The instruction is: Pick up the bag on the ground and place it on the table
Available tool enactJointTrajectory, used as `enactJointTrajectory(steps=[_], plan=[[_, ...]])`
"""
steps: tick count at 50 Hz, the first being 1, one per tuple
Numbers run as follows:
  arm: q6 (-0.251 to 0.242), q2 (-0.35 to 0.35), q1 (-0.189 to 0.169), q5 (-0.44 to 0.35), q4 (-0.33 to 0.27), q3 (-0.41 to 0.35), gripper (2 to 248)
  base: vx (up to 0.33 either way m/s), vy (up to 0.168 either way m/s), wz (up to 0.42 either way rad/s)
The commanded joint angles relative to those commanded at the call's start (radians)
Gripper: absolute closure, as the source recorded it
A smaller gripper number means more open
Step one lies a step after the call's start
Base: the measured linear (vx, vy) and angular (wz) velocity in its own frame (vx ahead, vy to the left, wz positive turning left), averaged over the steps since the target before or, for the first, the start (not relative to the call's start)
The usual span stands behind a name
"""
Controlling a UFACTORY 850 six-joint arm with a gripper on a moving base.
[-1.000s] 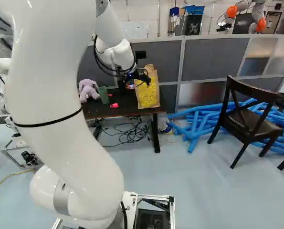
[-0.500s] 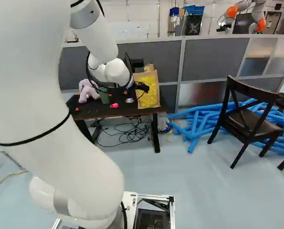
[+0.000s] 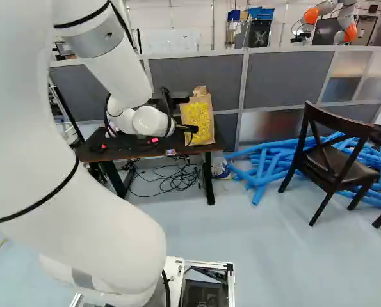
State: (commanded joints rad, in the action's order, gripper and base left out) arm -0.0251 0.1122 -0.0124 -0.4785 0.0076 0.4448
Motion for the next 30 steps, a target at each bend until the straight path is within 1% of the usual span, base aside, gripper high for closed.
enactJointTrajectory(steps=[11, 30], plan=[[0.006, 0.042, 0.003, -0.098, -0.002, -0.089, 3, 0.0, 0.0, 0.0], [0.015, 0.099, 0.007, -0.232, -0.004, -0.211, 3, 0.0, 0.0, 0.0]])
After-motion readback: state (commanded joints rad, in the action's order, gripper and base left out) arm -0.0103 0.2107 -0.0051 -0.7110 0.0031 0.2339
